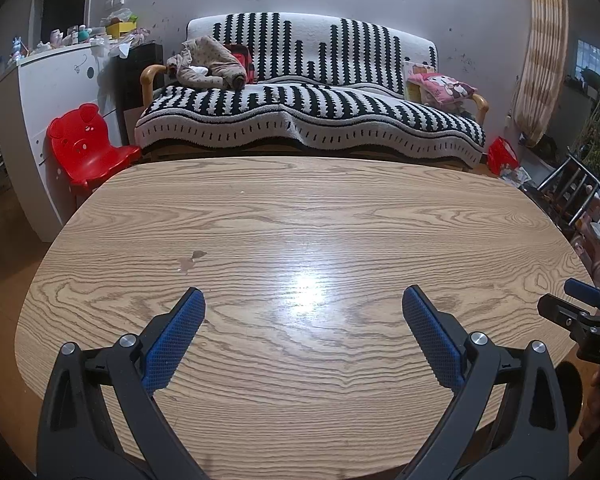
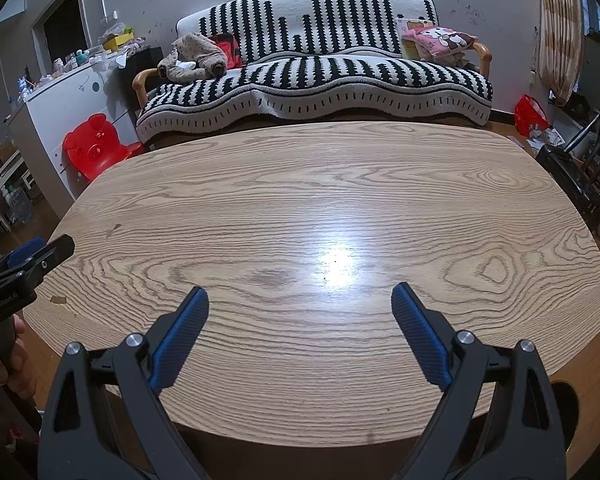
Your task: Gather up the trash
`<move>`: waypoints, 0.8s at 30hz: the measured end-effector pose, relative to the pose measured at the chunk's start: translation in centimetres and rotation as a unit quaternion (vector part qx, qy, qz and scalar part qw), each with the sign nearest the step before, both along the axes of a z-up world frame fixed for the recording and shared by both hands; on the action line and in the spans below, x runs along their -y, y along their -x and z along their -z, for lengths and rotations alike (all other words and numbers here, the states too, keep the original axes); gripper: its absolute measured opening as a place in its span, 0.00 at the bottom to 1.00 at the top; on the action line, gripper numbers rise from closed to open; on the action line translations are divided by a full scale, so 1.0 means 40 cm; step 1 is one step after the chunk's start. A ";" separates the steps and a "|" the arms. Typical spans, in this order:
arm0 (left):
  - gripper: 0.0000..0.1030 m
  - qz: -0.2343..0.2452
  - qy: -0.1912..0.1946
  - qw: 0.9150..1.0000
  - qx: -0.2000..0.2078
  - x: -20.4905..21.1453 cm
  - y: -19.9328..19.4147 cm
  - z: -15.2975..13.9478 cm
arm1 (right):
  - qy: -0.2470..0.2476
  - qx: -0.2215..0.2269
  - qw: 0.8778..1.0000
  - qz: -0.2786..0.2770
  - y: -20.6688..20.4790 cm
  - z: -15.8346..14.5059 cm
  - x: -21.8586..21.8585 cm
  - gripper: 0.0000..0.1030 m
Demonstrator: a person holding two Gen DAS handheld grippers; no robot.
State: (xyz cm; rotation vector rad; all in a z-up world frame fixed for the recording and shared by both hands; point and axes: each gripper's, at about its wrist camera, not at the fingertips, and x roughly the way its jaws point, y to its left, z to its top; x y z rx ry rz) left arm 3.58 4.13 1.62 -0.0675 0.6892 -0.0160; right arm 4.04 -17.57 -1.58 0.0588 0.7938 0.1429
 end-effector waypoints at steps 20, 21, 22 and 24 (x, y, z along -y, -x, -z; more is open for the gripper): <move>0.93 -0.001 -0.001 1.000 0.000 0.003 0.004 -0.001 | 0.000 -0.001 1.000 0.001 0.000 0.000 -0.003 0.87; 0.93 0.000 0.000 1.000 -0.001 0.004 0.005 -0.001 | 0.000 -0.001 1.000 0.001 0.000 0.000 -0.004 0.87; 0.93 0.000 -0.001 1.000 0.000 0.004 0.005 -0.002 | 0.000 0.000 1.000 0.001 0.001 0.000 -0.004 0.87; 0.93 0.000 -0.001 1.000 0.000 0.003 0.004 -0.002 | 0.000 -0.001 1.000 0.001 0.000 0.000 -0.005 0.87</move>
